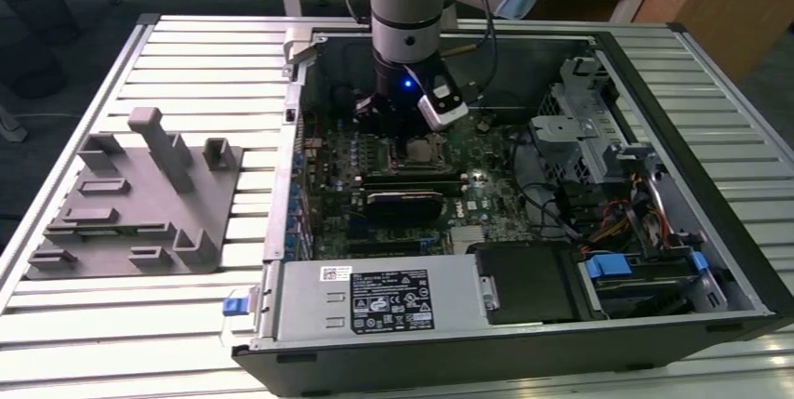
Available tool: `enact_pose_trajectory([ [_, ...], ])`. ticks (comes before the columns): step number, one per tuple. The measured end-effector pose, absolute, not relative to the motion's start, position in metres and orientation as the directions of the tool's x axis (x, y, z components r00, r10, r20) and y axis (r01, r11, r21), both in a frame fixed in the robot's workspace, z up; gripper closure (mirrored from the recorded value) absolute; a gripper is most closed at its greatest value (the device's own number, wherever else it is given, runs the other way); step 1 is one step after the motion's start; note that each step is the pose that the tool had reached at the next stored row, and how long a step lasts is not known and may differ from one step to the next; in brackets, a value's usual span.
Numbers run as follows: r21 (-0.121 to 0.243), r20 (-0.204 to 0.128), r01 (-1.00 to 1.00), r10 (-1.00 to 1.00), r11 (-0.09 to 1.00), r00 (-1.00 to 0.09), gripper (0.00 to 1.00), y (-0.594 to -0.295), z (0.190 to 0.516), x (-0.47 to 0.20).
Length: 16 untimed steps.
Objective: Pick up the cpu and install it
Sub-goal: 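Close the cpu cover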
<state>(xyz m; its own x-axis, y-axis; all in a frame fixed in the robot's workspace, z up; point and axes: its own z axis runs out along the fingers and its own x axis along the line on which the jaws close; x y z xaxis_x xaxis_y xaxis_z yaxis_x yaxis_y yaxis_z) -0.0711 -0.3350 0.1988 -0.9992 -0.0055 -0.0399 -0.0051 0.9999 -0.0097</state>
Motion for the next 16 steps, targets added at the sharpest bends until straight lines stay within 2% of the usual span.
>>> enact_pose_trajectory([
  [16, -0.010, -0.041, -0.005, -0.006, 1.000, -0.999, 0.89, -0.335, 0.223, -0.071],
])
